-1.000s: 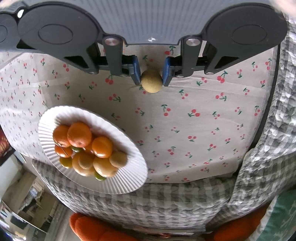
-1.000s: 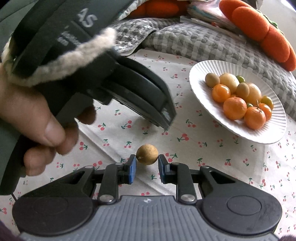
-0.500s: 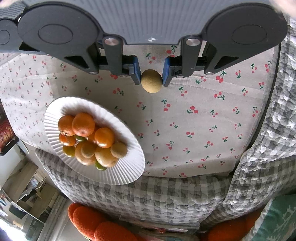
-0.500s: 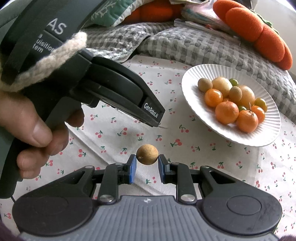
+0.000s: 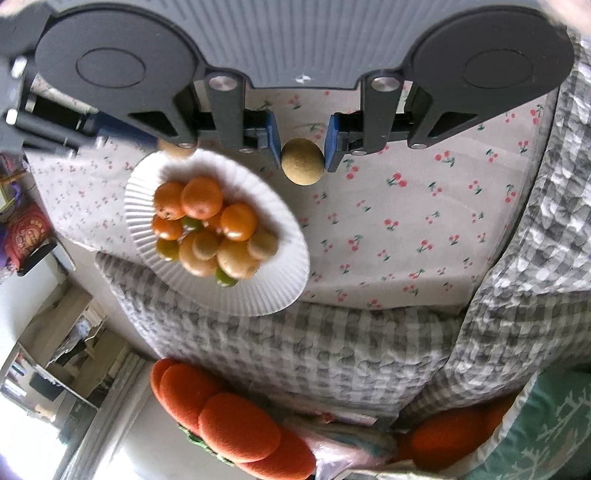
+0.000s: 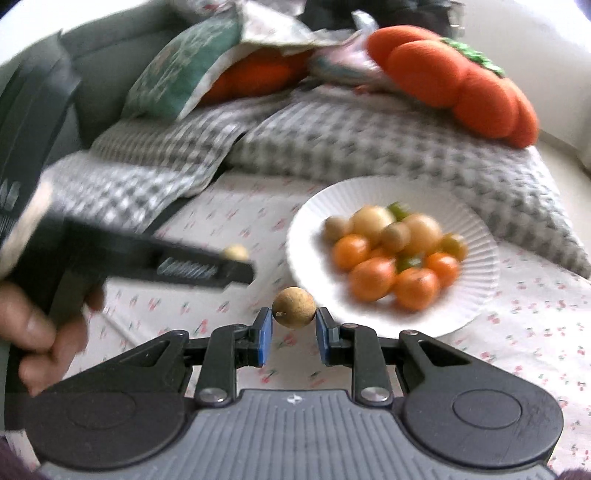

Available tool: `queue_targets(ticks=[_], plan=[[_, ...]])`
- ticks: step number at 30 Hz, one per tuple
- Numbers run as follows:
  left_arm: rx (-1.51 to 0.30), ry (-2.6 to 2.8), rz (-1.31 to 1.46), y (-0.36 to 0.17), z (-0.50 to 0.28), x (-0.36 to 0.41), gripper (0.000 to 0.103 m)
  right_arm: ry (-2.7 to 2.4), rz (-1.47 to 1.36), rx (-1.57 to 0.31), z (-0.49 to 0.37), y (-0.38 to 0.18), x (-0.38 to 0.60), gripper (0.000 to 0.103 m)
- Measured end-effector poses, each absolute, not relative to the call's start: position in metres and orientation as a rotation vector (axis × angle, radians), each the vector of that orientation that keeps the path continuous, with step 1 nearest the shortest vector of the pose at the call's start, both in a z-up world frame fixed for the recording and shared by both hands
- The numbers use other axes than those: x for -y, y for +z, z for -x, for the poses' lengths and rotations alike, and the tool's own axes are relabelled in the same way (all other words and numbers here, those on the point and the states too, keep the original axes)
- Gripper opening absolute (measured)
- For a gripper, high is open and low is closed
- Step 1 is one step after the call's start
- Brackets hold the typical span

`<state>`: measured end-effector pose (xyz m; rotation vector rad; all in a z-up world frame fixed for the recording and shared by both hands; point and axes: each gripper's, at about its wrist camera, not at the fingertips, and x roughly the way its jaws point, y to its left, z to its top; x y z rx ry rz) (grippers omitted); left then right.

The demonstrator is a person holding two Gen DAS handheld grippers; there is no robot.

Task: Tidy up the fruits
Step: 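Carry both brown fruits over the white plate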

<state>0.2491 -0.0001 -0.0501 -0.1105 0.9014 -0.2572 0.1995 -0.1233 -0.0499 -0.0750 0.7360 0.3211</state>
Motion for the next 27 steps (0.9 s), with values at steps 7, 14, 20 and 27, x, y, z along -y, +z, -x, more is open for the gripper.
queue_targets(ticks=[7, 14, 20, 27], plan=[[-0.844, -0.29, 0.121, -0.034, -0.254, 0.017, 0.017, 0.226, -0.081, -0.696, -0.219, -0.033, 0.173, 0.023], [-0.835, -0.316, 0.132, -0.034, -0.269, 0.043, 0.017, 0.165, -0.225, -0.712, -0.239, -0.041, 0.207, 0.023], [-0.845, -0.344, 0.194, -0.046, -0.291, 0.064, 0.017, 0.164, -0.263, -0.728, -0.247, -0.047, 0.22, 0.023], [-0.88, -0.351, 0.289, -0.062, -0.31, 0.056, 0.017, 0.227, -0.107, -0.684, -0.255, -0.046, 0.197, 0.023]])
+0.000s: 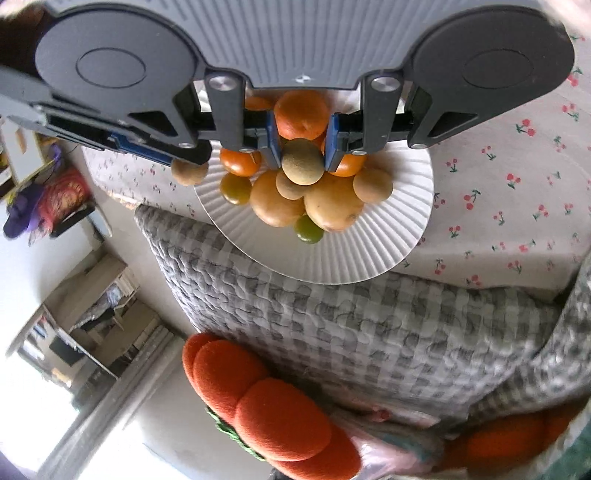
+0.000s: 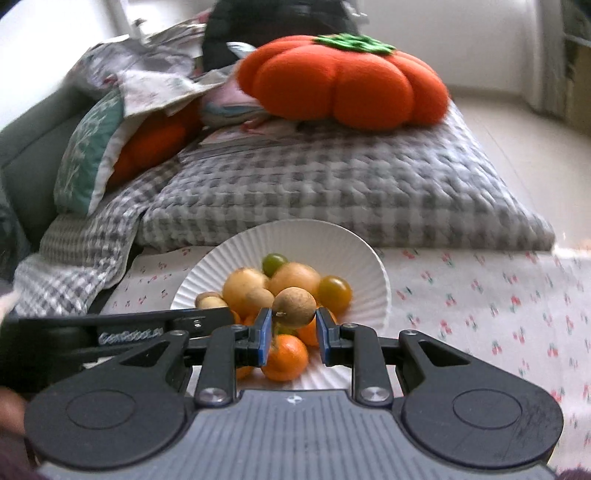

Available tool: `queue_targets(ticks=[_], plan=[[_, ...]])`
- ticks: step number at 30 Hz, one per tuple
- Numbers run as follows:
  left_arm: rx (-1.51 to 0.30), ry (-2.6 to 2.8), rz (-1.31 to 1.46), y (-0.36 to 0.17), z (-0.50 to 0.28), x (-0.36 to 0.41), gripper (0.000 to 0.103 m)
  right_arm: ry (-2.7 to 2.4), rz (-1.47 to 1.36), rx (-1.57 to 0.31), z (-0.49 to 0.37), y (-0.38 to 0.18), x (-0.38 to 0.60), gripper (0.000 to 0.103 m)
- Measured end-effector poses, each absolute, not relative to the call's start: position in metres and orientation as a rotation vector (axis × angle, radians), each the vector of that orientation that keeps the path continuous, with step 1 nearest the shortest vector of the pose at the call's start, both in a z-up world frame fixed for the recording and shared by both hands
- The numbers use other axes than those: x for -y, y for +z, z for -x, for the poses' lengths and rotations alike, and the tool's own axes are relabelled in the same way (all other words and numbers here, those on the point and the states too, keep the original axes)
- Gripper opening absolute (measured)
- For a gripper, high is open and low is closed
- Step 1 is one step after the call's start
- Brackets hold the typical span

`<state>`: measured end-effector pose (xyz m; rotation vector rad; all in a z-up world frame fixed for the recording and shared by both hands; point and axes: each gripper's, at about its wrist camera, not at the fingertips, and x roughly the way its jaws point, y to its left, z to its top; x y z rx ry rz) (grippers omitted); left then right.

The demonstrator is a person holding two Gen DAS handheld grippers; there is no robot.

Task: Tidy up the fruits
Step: 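Carry both brown fruits over the white plate, then open both tools to drop the brown fruits onto the plate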

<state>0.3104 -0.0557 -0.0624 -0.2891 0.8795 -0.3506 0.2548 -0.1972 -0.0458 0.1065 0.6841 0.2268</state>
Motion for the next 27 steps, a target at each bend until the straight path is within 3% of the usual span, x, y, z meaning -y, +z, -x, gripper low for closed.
queue_targets(ticks=[16, 27], plan=[[-0.883, -0.383, 0.347, -0.067, -0.319, 0.047, 0.017, 0.253, 0.131, -0.651, -0.264, -0.065, 0.159, 0.023], [-0.86, -0.415, 0.358, -0.068, -0.319, 0.05, 0.018, 0.208, -0.119, -0.685, -0.277, -0.07, 0.197, 0.023]])
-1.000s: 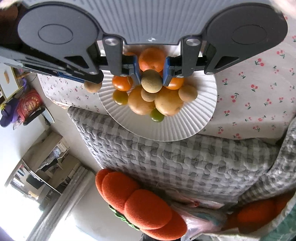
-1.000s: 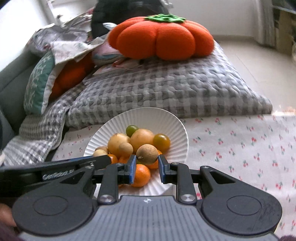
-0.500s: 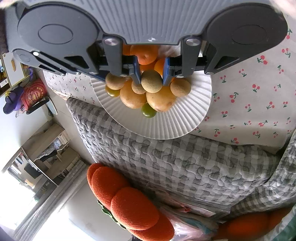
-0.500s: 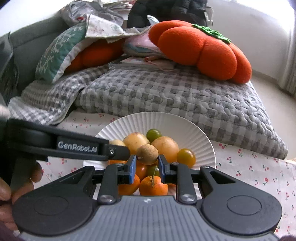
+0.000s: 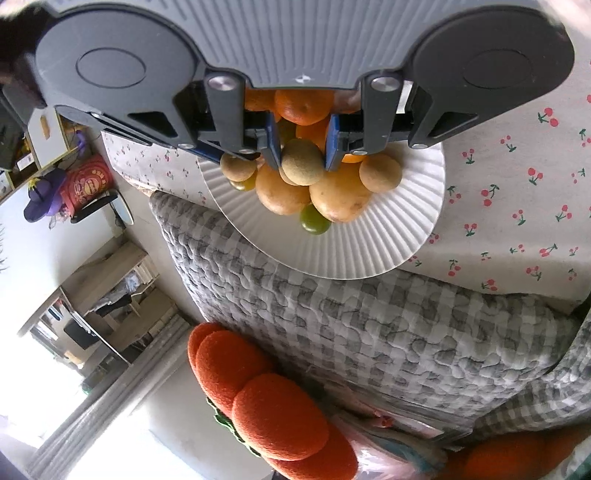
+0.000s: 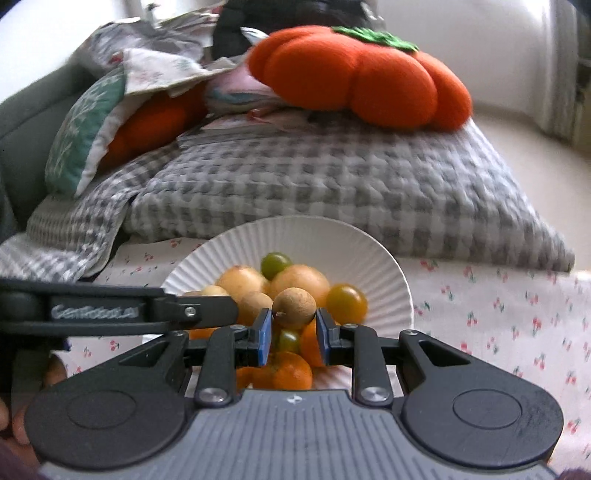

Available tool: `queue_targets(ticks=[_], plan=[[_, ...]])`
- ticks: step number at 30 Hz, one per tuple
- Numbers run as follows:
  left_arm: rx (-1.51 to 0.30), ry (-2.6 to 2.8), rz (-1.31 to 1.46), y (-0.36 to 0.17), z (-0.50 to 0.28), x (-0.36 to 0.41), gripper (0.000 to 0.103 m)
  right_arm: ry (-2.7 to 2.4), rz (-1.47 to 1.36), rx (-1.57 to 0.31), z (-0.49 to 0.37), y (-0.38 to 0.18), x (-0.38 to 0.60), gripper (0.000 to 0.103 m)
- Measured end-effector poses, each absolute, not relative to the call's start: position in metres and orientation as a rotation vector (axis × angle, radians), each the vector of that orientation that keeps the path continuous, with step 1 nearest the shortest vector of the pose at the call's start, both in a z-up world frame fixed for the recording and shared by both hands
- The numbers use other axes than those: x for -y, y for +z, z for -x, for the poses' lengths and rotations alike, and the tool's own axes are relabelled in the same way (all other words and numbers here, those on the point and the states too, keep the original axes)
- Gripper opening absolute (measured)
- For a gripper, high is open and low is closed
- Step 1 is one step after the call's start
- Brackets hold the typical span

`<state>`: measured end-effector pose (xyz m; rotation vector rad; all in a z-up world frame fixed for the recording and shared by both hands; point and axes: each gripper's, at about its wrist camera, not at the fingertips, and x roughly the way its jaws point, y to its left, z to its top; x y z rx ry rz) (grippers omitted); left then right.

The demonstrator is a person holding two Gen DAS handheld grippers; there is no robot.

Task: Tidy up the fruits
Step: 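Open both tools to drop the brown fruits onto the plate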

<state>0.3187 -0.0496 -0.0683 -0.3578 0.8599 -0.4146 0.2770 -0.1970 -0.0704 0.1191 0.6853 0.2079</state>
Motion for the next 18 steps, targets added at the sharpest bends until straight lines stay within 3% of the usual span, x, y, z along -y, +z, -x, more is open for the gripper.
queue_targets(ticks=[18], plan=[[-0.854, -0.409, 0.402, -0.062, -0.317, 0.043, 0.021, 0.225, -0.212, -0.672, -0.274, -0.059, 0.205, 0.025]])
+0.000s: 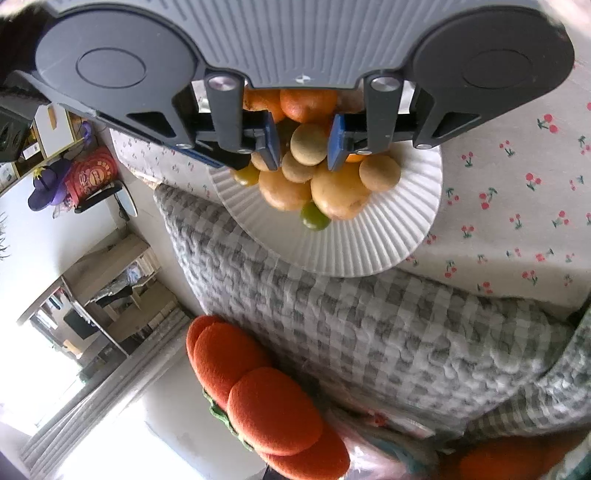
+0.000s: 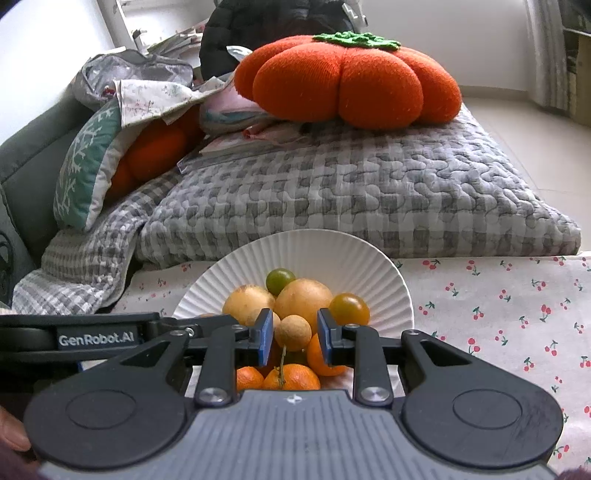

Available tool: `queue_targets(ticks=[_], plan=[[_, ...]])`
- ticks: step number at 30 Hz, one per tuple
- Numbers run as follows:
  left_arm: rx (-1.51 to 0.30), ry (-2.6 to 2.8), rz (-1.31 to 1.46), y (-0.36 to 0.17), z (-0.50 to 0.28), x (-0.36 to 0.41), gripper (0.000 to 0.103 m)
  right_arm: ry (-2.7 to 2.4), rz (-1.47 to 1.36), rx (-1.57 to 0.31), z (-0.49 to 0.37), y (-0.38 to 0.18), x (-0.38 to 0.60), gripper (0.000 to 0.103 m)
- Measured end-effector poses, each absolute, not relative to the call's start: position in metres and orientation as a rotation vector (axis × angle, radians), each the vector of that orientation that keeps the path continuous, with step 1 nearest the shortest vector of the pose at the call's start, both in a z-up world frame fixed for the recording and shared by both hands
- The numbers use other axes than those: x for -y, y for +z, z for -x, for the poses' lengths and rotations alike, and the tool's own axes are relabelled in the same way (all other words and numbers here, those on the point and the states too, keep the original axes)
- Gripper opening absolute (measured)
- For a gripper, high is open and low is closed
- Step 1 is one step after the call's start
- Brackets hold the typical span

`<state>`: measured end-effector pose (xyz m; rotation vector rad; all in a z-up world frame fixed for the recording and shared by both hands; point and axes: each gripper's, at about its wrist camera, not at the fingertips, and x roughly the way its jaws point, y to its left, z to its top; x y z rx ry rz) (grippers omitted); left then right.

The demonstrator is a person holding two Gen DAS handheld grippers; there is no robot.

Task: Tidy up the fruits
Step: 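Open both tools to drop the brown fruits onto the plate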

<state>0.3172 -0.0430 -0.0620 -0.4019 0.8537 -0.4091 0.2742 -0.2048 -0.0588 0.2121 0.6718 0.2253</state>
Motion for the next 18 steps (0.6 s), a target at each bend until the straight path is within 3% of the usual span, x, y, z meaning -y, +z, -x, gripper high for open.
queue_targets(ticks=[8, 12, 18], plan=[[-0.828, -0.338, 0.375, -0.045, -0.307, 0.034, 0.025, 0.228, -0.195, -0.678, -0.263, -0.048, 0.199, 0.025], [-0.798, -0.252, 0.291, -0.031, -0.292, 0.029, 0.036, 0.208, -0.133, -0.674, -0.248, -0.042, 0.188, 0.025], [-0.808, -0.169, 0.194, -0.019, -0.267, 0.02, 0.036, 0.191, -0.074, -0.634, -0.209, -0.025, 0.176, 0.026]])
